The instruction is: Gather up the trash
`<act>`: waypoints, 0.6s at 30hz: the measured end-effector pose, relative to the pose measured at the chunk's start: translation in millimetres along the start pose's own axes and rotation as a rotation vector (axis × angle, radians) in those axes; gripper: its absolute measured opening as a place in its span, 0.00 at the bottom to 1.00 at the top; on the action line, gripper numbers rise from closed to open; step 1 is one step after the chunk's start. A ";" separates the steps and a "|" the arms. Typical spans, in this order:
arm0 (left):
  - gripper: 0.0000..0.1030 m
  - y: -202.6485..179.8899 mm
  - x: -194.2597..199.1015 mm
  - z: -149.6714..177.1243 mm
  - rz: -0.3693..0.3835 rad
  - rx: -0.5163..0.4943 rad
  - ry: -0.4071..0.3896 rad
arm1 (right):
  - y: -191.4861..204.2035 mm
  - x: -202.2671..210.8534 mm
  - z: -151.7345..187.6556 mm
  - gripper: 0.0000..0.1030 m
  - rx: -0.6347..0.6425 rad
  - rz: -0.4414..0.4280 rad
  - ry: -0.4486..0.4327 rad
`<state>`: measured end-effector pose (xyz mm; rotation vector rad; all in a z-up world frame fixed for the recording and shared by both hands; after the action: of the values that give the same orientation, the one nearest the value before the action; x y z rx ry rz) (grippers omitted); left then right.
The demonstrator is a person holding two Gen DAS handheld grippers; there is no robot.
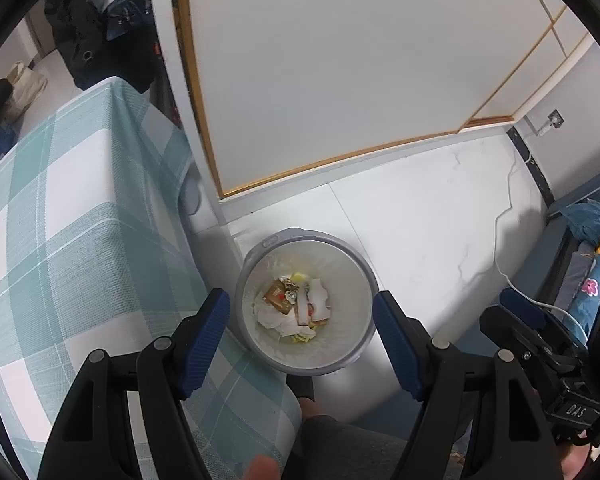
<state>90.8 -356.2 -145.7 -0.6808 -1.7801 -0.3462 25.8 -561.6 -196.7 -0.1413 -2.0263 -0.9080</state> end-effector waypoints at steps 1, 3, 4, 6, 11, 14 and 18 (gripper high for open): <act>0.69 -0.5 0.2 -0.3 -0.008 -0.004 0.002 | 0.0 0.0 -0.3 0.99 -0.001 0.000 -0.001; 0.69 -1.0 0.6 -1.0 -0.004 -0.002 -0.001 | -0.3 1.0 -0.6 0.99 0.000 -0.001 -0.005; 0.69 -1.2 0.9 -1.1 -0.007 -0.004 -0.002 | 0.2 1.2 -0.8 0.99 0.002 0.000 -0.009; 0.69 -0.9 1.7 -0.9 -0.006 -0.003 -0.005 | 0.3 1.3 -0.6 0.99 0.003 -0.001 -0.011; 0.69 -0.4 2.7 0.0 -0.014 0.006 -0.008 | 0.0 1.6 0.3 0.99 0.007 0.002 -0.010; 0.69 -0.9 2.5 0.0 -0.014 0.007 -0.004 | -0.5 2.0 0.2 0.99 0.005 0.003 -0.013; 0.69 -2.4 3.2 -0.4 -0.019 0.000 -0.005 | -0.8 2.3 -0.3 0.99 0.004 0.005 -0.014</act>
<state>89.0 -357.5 -142.3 -0.6656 -1.7924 -0.3577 24.3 -562.8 -195.3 -0.1512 -2.0394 -0.9019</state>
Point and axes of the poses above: each gripper's, at about its wrist camera, not at the fingertips, and x roughly against the way its jaws point, y to its left, z to its underside, the point moved 2 cm from there along -x, roughly the way its jaws point, and after that the axes turned 9 degrees about -x, right-handed, at the moved point
